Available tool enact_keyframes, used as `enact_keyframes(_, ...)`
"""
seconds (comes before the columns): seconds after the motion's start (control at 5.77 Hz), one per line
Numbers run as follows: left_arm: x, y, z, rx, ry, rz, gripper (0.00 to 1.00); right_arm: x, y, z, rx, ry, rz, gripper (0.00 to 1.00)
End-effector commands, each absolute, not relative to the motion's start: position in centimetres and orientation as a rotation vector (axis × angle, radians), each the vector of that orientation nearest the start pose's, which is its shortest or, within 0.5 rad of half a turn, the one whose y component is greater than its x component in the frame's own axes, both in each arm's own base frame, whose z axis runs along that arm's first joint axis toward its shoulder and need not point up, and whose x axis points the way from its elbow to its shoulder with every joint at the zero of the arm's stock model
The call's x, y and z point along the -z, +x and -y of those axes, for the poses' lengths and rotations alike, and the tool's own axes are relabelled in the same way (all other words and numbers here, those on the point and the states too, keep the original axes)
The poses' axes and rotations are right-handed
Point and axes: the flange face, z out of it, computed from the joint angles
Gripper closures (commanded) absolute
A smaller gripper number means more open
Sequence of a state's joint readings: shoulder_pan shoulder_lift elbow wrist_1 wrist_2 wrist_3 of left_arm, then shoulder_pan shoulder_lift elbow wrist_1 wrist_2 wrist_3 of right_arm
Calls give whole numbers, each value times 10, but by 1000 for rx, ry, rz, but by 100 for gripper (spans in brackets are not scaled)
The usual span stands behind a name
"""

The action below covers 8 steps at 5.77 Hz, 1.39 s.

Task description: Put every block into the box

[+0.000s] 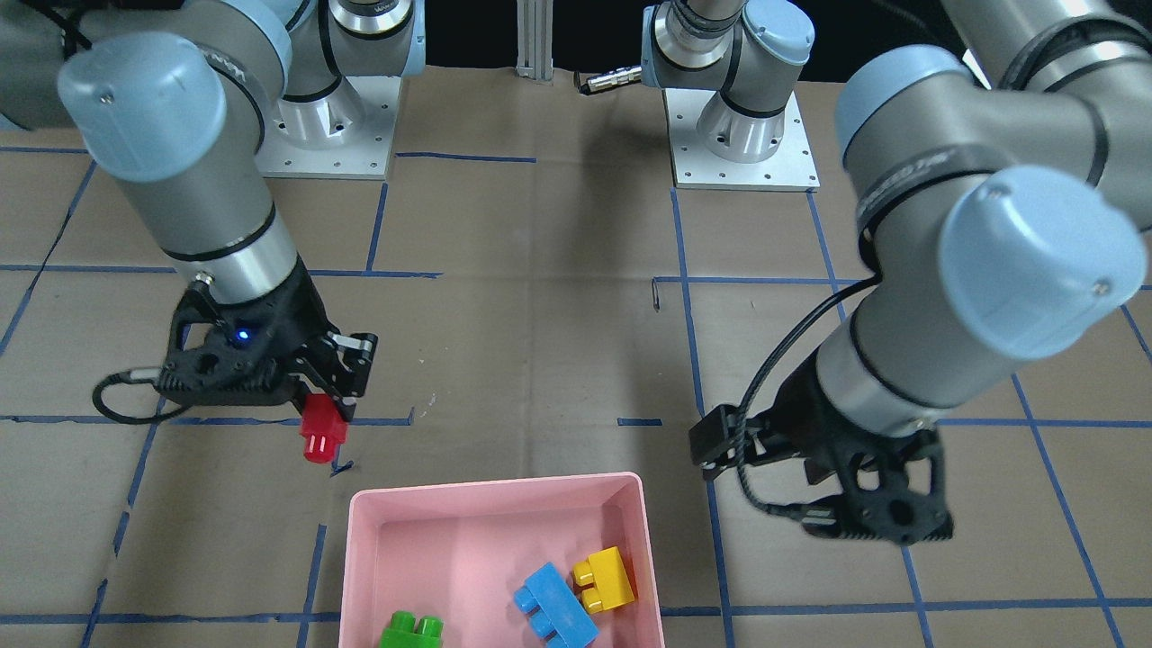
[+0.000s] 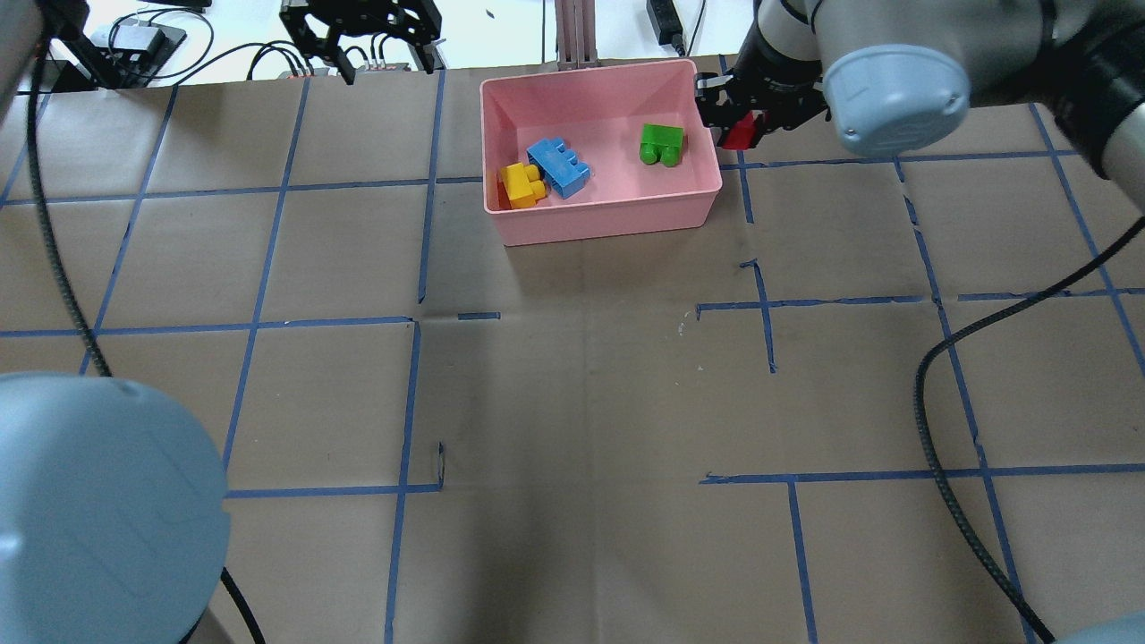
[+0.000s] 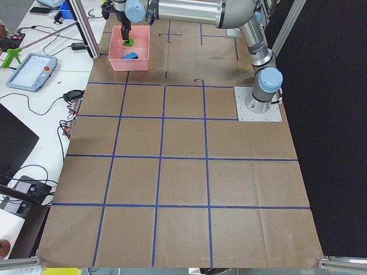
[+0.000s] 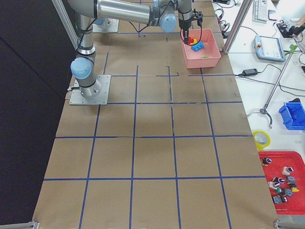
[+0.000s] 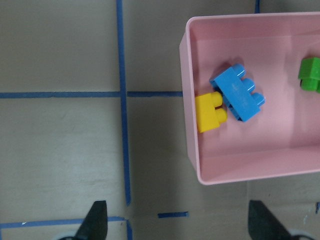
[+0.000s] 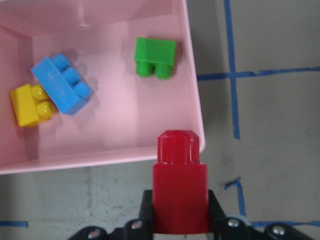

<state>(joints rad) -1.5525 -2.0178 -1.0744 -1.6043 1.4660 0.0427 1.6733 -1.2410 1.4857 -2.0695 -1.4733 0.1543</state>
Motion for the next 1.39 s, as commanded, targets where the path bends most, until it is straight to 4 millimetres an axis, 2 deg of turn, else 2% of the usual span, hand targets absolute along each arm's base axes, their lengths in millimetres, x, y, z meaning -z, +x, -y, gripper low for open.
enact_keyframes(0.0, -491, -104, 594, 7, 43, -3136, 0, -353, 253, 657, 458, -7, -2934, 89)
enact_keyframes(0.17, -495, -104, 564, 1, 34, -3125, 0, -333, 255, 671, 543, -15, -2911, 89)
enact_keyframes(0.35, -497, -109, 546, -1, 31, -3125, 0, -321, 256, 676, 552, -24, -2909, 69)
enact_keyframes(0.52, -498, -114, 534, 1, 15, -3125, 0, -321, 256, 676, 551, -30, -2912, 21)
enact_keyframes(0.69, -499, -124, 528, 0, 3, -3125, 0, -322, 254, 676, 550, -30, -2915, 1)
enact_keyframes(0.87, -505, -130, 524, 21, 7, -3122, 0, -327, 254, 674, 550, -32, -2915, 0)
enact_keyframes(1.21, -505, -132, 523, 24, 9, -3125, 0, -336, 252, 674, 563, -32, -2915, 0)
